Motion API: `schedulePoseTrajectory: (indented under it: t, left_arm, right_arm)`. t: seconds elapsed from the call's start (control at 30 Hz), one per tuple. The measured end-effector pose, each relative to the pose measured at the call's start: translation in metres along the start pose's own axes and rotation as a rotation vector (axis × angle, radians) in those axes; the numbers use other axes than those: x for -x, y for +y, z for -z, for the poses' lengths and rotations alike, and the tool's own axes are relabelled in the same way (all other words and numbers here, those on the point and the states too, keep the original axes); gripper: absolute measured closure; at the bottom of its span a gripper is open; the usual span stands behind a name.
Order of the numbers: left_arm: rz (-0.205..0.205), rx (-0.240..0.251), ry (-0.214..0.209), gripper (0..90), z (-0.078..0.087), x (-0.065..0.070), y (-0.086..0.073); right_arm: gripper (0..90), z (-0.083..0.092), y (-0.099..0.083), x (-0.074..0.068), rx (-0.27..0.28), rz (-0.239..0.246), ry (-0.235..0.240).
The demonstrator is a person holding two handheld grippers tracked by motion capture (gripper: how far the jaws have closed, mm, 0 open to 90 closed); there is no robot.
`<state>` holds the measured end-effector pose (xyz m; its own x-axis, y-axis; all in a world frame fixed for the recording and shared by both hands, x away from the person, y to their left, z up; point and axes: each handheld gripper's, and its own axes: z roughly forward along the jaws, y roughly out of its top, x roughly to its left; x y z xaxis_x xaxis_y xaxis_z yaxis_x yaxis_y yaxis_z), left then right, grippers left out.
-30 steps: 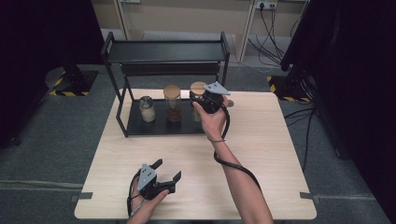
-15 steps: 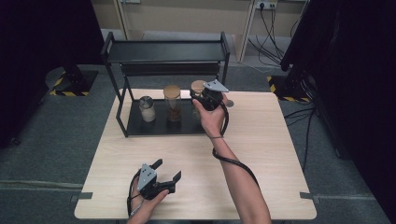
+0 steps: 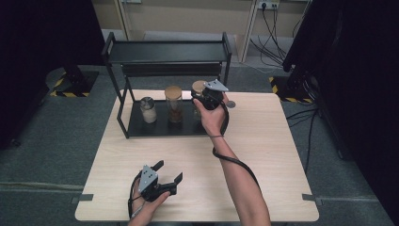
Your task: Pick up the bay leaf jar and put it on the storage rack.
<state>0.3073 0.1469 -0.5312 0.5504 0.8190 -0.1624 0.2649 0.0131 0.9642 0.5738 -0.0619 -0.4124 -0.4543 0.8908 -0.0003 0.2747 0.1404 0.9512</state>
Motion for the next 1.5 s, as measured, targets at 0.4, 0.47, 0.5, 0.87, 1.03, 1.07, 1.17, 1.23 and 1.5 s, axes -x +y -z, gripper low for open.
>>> schedulePoseTrajectory:
  t: [0.4, 0.47, 0.5, 0.87, 1.03, 1.07, 1.17, 1.23, 1.5]
  left_arm:
    - [-0.002, 0.001, 0.000, 8.9, 0.000, 0.000, 0.000]
    - [-0.003, 0.001, 0.000, 8.9, 0.000, 0.000, 0.000]
    - [-0.002, 0.002, -0.001, 8.9, 0.000, 0.000, 0.000]
    - [-0.003, 0.001, -0.002, 9.0, 0.000, 0.000, 0.000]
    - [-0.006, 0.002, -0.001, 8.9, 0.000, 0.000, 0.000]
    - [-0.007, 0.002, -0.001, 8.9, 0.000, 0.000, 0.000]
    - [-0.005, 0.002, -0.001, 8.9, 0.000, 0.000, 0.000]
    - [-0.005, 0.002, -0.002, 9.0, 0.000, 0.000, 0.000]
    - [-0.003, 0.001, -0.004, 9.0, 0.000, 0.001, 0.000]
  right_arm:
    - [25.2, -0.005, -0.003, 0.003, -0.004, -0.013, -0.008]
    - [25.1, -0.006, -0.005, 0.004, -0.006, -0.014, -0.011]
    - [25.1, -0.007, -0.005, 0.004, -0.006, -0.015, -0.012]
    - [25.1, -0.014, -0.010, 0.004, -0.016, -0.015, -0.016]
    - [25.1, -0.015, -0.012, 0.002, -0.020, -0.009, -0.015]
    - [25.1, -0.016, -0.012, 0.002, -0.021, -0.009, -0.015]
    - [25.1, -0.017, -0.013, 0.001, -0.023, -0.010, -0.013]
    - [25.1, -0.019, -0.014, 0.000, -0.026, -0.010, -0.014]
    - [25.1, -0.021, -0.017, -0.002, -0.033, -0.003, -0.014]
